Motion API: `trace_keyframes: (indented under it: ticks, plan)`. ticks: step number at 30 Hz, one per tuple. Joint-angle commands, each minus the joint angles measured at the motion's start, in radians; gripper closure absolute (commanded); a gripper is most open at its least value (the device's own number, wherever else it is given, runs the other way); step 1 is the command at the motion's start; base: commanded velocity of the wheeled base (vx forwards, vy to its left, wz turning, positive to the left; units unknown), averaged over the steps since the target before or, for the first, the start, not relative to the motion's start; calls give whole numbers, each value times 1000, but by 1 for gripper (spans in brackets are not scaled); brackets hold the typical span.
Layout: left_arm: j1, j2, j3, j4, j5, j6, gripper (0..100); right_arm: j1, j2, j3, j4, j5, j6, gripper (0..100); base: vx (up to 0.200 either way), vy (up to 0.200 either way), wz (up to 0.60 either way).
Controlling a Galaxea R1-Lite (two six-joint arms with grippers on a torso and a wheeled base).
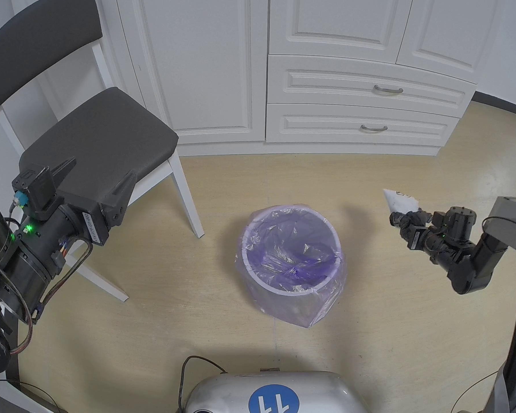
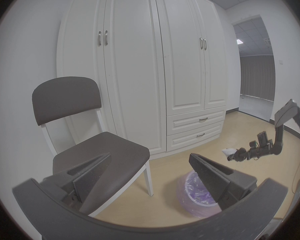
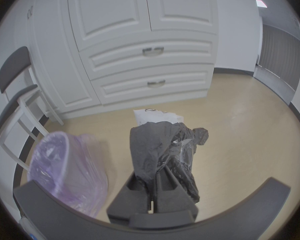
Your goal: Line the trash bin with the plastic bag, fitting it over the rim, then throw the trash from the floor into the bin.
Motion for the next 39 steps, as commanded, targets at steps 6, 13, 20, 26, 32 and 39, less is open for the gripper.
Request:
trace_keyframes:
  ticks: [6,13,20,26,32,39]
  plan:
    - [-2,-1,1,-3,-1,0,0,62,-515,167,283,6,-73,100,0,0,0]
    - [-2,-1,6,-6,-3,1,0,143,-800,130,633,64,-42,100,0,0,0]
    - [-19,-4,7,-25,-6,-7,0,149,-946,-46,1047,254,141,100,0,0,0]
    - [-39,-3,10,-51,-6,-8,0,208,-901,-170,1224,253,259,100,0,0,0]
    - [-39,-3,9,-51,-8,-10,0,326,-847,-302,1323,253,487,100,0,0,0]
    - [-39,-4,-3,-46,-3,-8,0,453,-789,-324,1337,138,541,100,0,0,0]
